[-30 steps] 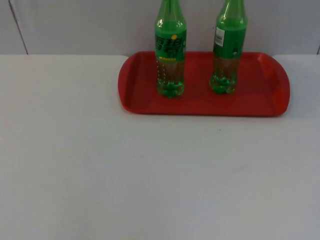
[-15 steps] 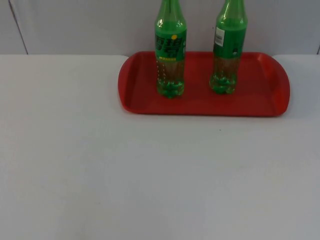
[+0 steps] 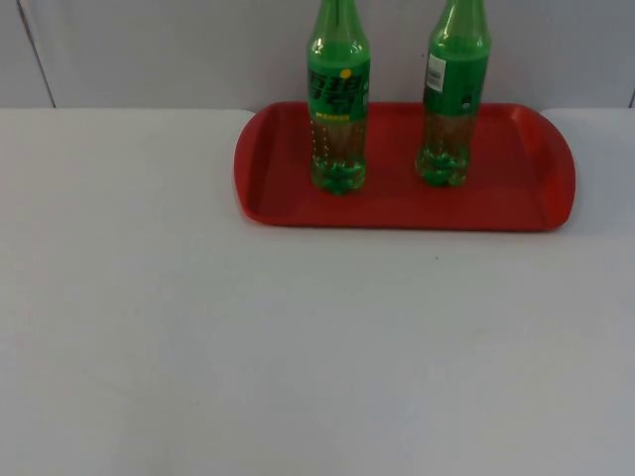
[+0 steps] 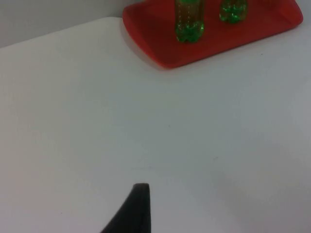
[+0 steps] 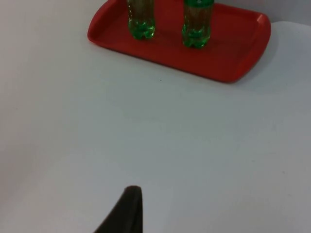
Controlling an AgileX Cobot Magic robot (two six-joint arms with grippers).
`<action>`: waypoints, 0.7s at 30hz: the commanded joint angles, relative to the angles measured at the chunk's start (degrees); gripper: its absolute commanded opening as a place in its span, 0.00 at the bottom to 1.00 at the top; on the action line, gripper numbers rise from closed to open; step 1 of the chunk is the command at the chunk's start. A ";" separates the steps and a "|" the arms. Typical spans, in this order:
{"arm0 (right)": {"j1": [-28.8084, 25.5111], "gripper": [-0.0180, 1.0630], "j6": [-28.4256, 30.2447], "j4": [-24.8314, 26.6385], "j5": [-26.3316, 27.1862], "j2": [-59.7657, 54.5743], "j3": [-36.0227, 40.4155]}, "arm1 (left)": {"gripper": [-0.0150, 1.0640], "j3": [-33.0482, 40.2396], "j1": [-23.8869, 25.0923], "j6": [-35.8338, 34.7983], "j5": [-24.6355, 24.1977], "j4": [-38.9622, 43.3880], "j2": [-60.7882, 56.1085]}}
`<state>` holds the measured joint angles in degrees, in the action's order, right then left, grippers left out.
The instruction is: Place the bottle upright on the tray.
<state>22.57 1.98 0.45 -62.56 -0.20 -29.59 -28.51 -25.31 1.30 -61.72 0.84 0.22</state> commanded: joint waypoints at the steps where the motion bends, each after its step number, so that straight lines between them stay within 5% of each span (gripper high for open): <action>1: -0.03 0.99 -0.29 -0.02 0.69 0.20 0.06 | 0.95 0.24 0.08 -0.04 0.10 0.05 -0.22; 21: -0.13 0.99 -0.28 -0.02 0.69 0.20 0.06 | 0.95 0.24 0.08 -0.04 0.10 0.05 -0.22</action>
<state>22.57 1.73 0.45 -62.56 -0.20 -29.59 -28.51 -25.31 1.30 -61.72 0.84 0.22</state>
